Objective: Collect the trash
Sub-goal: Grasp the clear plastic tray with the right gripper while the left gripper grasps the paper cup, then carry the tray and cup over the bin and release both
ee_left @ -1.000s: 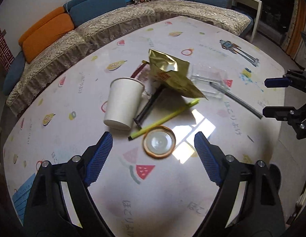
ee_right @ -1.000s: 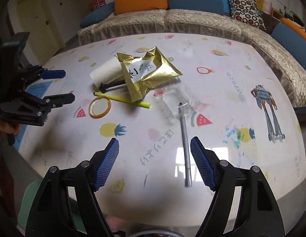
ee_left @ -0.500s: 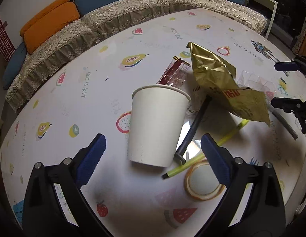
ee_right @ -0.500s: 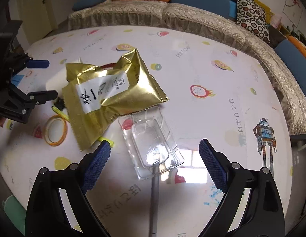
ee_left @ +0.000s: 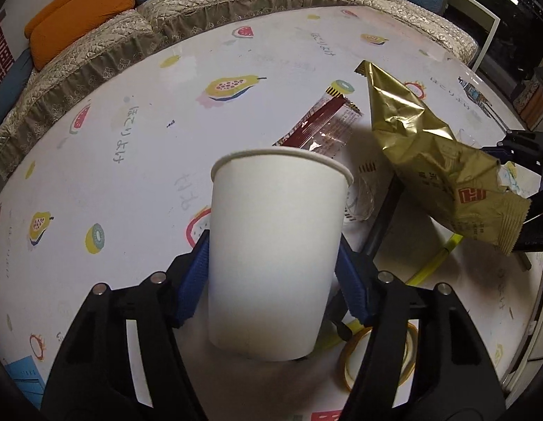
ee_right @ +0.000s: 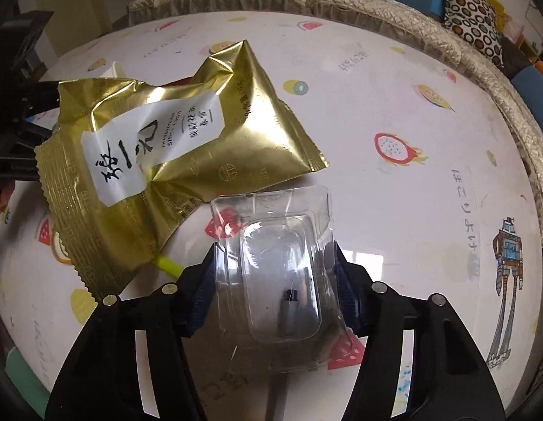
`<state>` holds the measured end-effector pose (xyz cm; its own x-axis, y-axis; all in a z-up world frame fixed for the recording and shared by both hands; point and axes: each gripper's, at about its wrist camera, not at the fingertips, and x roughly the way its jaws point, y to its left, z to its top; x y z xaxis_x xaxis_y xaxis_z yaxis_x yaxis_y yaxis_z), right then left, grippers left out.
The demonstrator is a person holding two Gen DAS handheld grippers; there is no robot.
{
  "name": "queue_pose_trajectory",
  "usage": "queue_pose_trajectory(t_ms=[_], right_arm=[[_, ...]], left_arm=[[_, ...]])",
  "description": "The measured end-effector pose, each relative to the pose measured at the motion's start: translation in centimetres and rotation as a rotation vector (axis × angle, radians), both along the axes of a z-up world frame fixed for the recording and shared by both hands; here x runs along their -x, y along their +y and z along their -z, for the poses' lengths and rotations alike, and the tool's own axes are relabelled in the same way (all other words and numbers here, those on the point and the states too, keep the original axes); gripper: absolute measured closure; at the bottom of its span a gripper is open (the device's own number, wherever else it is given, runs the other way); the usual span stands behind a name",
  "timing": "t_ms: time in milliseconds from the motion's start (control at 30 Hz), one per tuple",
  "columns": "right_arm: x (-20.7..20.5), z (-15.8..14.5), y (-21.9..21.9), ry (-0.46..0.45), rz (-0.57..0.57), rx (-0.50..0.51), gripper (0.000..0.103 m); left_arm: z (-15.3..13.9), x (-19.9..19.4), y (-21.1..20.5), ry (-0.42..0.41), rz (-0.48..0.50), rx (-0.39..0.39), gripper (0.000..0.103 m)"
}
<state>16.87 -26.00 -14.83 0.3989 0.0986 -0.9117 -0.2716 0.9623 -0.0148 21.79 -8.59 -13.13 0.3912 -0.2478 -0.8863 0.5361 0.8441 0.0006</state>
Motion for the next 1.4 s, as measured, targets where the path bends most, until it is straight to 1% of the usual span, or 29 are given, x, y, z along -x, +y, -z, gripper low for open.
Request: queue_pose_trajectory(t_ms=[100, 167, 267, 333, 400, 500, 567, 667, 733, 800, 867, 933, 967, 1100, 1133, 1267, 1400], right_arm=[[0.5, -1.4, -0.7, -0.045, 0.025, -0.024, 0.044], [1.1, -2.9, -1.4, -0.068, 0.052, -0.071, 0.044], [2.4, -4.8, -1.8, -0.098, 0.069, -0.105, 0.044], [3.8, -6.2, -1.9, -0.121, 0.067, -0.122, 0.044], [5.5, -7.5, -2.0, -0.141, 0.067, -0.145, 0.044], [8.7, -9.2, -2.6, -0.168, 0.081, -0.187, 0.044], [11.7, -10.0, -3.0, -0.174, 0.088, -0.220, 0.044], [16.7, -10.5, -3.6, -0.167, 0.099, -0.236, 0.044], [19.8, -10.2, -4.3, -0.149, 0.114, -0.258, 0.043], [23.1, -9.3, -5.1, -0.131, 0.140, -0.274, 0.043], [26.7, -7.9, -6.0, -0.101, 0.183, -0.279, 0.043], [30.0, -6.0, -7.2, -0.055, 0.228, -0.304, 0.043], [31.4, -5.0, -7.7, -0.041, 0.253, -0.310, 0.043], [37.0, 0.1, -9.5, 0.063, 0.349, -0.351, 0.043], [38.1, 1.4, -9.9, 0.088, 0.369, -0.358, 0.043], [41.6, 6.7, -11.1, 0.187, 0.461, -0.384, 0.043], [43.9, 11.0, -11.9, 0.254, 0.536, -0.410, 0.043]], left_arm=[[-0.5, 0.3, 0.5, -0.014, -0.017, 0.000, 0.044], [-1.3, 0.6, 0.9, -0.029, -0.025, 0.012, 0.044], [-3.0, 1.6, 1.8, -0.048, -0.039, 0.047, 0.044], [-4.2, 2.6, 2.3, -0.058, -0.034, 0.063, 0.044], [-5.4, 3.9, 2.6, -0.079, -0.029, 0.058, 0.044], [-7.3, 6.2, 3.1, -0.089, -0.015, 0.086, 0.044], [-8.5, 8.1, 2.8, -0.096, 0.016, 0.091, 0.044], [-10.1, 12.1, 1.2, -0.099, 0.089, 0.096, 0.044], [-10.7, 15.2, -0.8, -0.094, 0.165, 0.098, 0.044], [-10.7, 18.6, -3.2, -0.080, 0.245, 0.098, 0.044], [-10.0, 22.0, -5.5, -0.056, 0.320, 0.104, 0.044], [-8.6, 25.4, -8.0, -0.012, 0.402, 0.106, 0.044], [-7.7, 26.9, -9.1, 0.006, 0.437, 0.101, 0.044], [-3.2, 32.7, -13.4, 0.100, 0.568, 0.072, 0.044], [-2.0, 33.8, -14.4, 0.128, 0.597, 0.056, 0.044], [4.3, 38.7, -18.1, 0.211, 0.699, -0.063, 0.044], [9.5, 41.8, -20.2, 0.294, 0.748, -0.136, 0.043]])
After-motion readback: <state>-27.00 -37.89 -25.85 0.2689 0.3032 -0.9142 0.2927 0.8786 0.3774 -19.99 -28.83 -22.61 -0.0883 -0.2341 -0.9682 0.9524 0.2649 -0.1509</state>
